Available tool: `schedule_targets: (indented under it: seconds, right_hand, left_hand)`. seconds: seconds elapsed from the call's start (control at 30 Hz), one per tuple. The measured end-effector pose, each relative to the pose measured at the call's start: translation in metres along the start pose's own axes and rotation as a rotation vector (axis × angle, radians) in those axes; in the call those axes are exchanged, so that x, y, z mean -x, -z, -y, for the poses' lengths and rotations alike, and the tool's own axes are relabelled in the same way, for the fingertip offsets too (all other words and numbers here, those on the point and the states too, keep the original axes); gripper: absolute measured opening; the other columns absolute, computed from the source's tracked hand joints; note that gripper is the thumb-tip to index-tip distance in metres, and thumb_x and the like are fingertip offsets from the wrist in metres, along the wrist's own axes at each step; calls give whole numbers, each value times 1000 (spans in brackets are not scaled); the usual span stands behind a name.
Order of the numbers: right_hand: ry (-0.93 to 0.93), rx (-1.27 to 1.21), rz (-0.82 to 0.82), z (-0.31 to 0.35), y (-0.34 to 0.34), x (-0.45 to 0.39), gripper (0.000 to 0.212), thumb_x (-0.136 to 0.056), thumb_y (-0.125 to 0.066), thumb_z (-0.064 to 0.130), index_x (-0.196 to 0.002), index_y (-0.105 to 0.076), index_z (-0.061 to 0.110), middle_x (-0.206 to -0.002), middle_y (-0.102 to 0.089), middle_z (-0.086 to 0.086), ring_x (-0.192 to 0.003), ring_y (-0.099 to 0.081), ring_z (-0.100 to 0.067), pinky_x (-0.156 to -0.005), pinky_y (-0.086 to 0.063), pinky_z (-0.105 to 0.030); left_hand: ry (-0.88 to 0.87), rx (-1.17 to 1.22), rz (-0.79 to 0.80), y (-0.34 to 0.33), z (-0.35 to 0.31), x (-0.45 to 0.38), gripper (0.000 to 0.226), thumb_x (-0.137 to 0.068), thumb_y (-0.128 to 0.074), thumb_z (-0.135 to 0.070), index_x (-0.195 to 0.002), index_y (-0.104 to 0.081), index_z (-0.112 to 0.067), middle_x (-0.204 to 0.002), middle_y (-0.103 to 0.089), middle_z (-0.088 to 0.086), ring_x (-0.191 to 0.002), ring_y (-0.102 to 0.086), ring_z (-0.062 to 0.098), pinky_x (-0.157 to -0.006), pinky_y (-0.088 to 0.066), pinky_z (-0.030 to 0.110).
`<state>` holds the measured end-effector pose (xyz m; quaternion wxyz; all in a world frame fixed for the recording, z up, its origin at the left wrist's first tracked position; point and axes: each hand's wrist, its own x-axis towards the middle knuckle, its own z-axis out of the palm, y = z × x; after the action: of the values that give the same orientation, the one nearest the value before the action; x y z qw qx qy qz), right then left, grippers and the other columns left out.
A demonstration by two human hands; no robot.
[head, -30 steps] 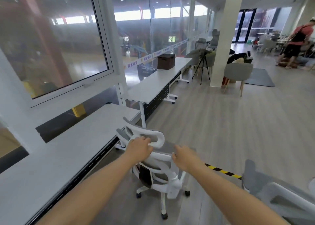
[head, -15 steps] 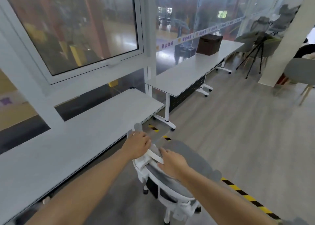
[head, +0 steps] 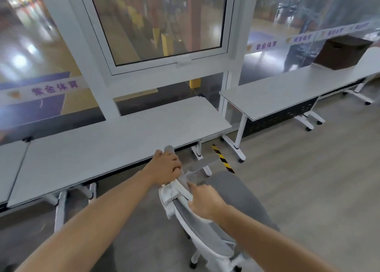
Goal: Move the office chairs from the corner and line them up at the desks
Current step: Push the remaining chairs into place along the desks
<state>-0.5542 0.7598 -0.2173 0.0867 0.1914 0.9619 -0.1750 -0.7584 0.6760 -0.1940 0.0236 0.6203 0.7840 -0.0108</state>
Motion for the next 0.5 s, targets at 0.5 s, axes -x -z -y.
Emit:
schedule_targets:
  seconds: [0.5]
  right_hand:
    - [-209,-17,-182,-33,17,61,60,-99,-12,66,-86,-52,23,-88,-63,-1,-81,-61,-23,-71,-50,-38]
  left_hand:
    - [19,77,-93,-21,-45,14,31,-86,-30,-43,-84,-53,-23,-79,-61,-4,-84,-51,19,-88,-42,38]
